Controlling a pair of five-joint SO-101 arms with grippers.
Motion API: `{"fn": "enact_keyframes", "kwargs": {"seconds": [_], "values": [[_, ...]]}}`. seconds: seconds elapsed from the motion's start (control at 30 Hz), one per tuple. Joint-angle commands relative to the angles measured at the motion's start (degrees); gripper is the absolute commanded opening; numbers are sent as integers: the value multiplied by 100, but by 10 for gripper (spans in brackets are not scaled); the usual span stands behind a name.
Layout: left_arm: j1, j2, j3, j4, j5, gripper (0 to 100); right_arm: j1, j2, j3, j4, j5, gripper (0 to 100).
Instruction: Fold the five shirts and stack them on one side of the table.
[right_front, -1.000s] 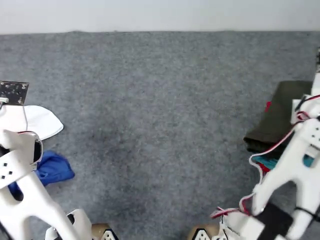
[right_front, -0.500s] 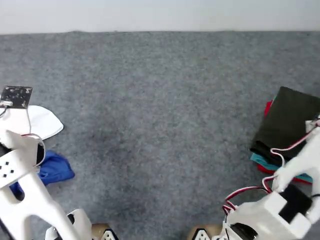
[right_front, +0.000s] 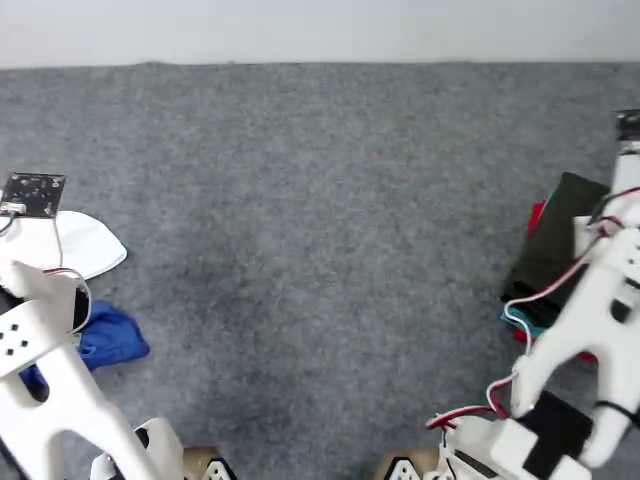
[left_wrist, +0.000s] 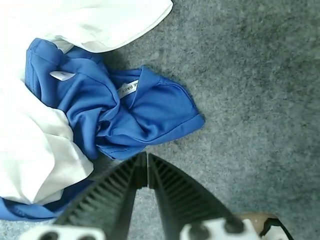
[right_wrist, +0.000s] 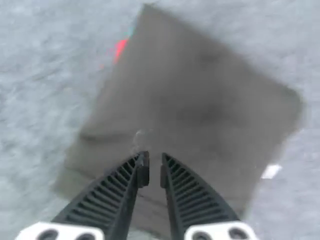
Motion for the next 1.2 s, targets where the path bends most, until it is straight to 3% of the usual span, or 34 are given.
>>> {"fn": "enact_keyframes", "kwargs": {"seconds": [0.0,0.23,0.5,0.73,0.9,1.0,1.17], "values": [[-9,-149,-48,105,-9,15,-259,400,-255,189,-273,14],[-9,-149,-48,105,-26,15,-646,1631,18,198,-290,9],[18,-149,-57,105,-79,15,-681,558,-422,1174,-299,9],[-9,-141,-22,114,-774,23,-681,-602,-536,1956,-299,9],[-18,-105,400,97,-1204,145,-673,-620,-431,2738,-290,9],[-18,-97,787,97,-1503,159,-655,-673,-220,3064,-290,9],[-18,-88,1842,-686,-1916,164,-646,-681,105,3380,-290,9]]}}
